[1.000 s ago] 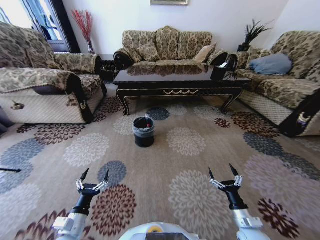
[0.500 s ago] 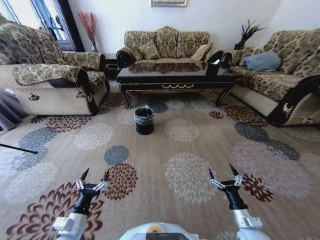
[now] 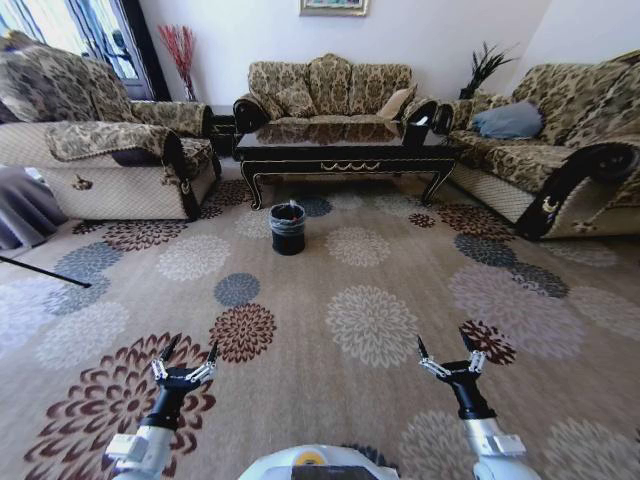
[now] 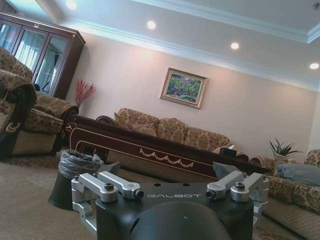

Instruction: Move to the front of the table and pick up the trash from the floor, then place it into the trash bin.

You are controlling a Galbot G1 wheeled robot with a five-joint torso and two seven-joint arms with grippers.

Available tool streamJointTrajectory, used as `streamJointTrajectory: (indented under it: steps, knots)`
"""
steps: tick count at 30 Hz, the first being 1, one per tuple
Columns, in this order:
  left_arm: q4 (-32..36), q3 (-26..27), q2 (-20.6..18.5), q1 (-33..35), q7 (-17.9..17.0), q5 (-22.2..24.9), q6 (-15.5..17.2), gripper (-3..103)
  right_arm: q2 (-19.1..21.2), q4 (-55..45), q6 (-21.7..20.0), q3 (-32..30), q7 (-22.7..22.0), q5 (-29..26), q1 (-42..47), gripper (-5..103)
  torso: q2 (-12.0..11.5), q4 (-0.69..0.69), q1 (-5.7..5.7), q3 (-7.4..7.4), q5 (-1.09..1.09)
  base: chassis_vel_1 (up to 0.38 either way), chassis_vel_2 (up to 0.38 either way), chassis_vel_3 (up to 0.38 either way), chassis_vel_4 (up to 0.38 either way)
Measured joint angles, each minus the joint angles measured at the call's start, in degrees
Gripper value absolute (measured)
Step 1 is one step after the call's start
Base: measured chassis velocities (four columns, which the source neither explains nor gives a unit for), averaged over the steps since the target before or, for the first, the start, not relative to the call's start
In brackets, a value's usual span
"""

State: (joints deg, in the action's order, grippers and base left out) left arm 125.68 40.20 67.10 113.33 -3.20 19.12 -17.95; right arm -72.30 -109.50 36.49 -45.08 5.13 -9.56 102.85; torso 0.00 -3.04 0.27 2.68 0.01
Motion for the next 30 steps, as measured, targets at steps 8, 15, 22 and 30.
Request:
streamJointTrajectory:
  steps: [8,15,22,30]
  knots:
    - [0.0,0.0,0.0,0.0,0.0,0.0,0.0,100,0.0,0.0,0.0,0.0,0.0,0.0,0.0,100,0.0,0.0,0.01,0.01,-0.02,0.129,-0.117,-0.12,0.122]
    - [0.0,0.0,0.0,0.0,0.0,0.0,0.0,100,0.0,0.0,0.0,0.0,0.0,0.0,0.0,100,0.0,0.0,0.0,0.0,-0.03,0.195,-0.217,-0.191,0.215]
    - [0.0,0.0,0.0,0.01,0.0,0.0,0.0,100,0.0,0.0,0.0,0.0,0.0,0.0,0.0,100,0.0,0.0,-0.01,-0.01,0.01,0.083,-0.118,-0.089,0.127]
    - [0.0,0.0,0.0,0.0,0.0,0.0,0.0,100,0.0,0.0,0.0,0.0,0.0,0.01,-0.01,100,0.0,0.0,0.01,0.01,-0.02,-0.014,0.01,0.009,-0.007]
